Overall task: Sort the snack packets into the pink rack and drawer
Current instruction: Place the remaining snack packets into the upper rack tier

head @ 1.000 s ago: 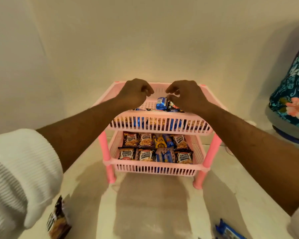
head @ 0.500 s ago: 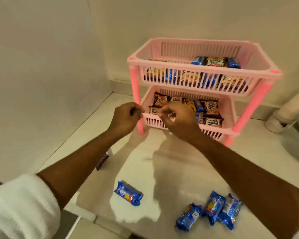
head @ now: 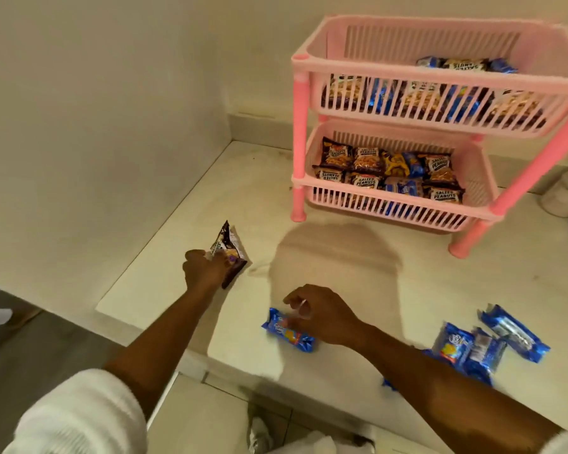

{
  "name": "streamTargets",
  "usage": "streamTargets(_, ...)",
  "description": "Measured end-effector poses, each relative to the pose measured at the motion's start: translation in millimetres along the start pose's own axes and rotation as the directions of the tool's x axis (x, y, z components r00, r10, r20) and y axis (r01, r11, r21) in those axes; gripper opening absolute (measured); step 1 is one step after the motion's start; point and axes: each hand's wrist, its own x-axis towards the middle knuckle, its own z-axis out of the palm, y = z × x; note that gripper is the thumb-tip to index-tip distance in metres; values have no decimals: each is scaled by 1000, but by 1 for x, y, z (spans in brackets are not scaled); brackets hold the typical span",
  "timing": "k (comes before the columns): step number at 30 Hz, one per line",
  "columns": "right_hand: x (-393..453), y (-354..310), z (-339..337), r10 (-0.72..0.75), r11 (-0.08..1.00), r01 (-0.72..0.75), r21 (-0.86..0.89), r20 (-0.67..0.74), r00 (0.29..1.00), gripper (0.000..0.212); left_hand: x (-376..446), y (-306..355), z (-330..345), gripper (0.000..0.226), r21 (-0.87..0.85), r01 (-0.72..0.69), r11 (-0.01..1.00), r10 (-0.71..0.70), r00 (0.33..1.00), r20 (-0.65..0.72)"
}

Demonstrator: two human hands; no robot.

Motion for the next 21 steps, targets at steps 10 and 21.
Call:
streamTargets(10, 10, -11, 32, 120, 993, -119, 15, -137, 983, 46, 37, -6, 15, 77, 118, -52, 992, 21, 967, 253)
streamTargets(21, 8, -33, 52, 205, 955, -250, -159, -257, 944, 47, 39, -17, 18, 75, 195, -256, 947, 138, 871, 471)
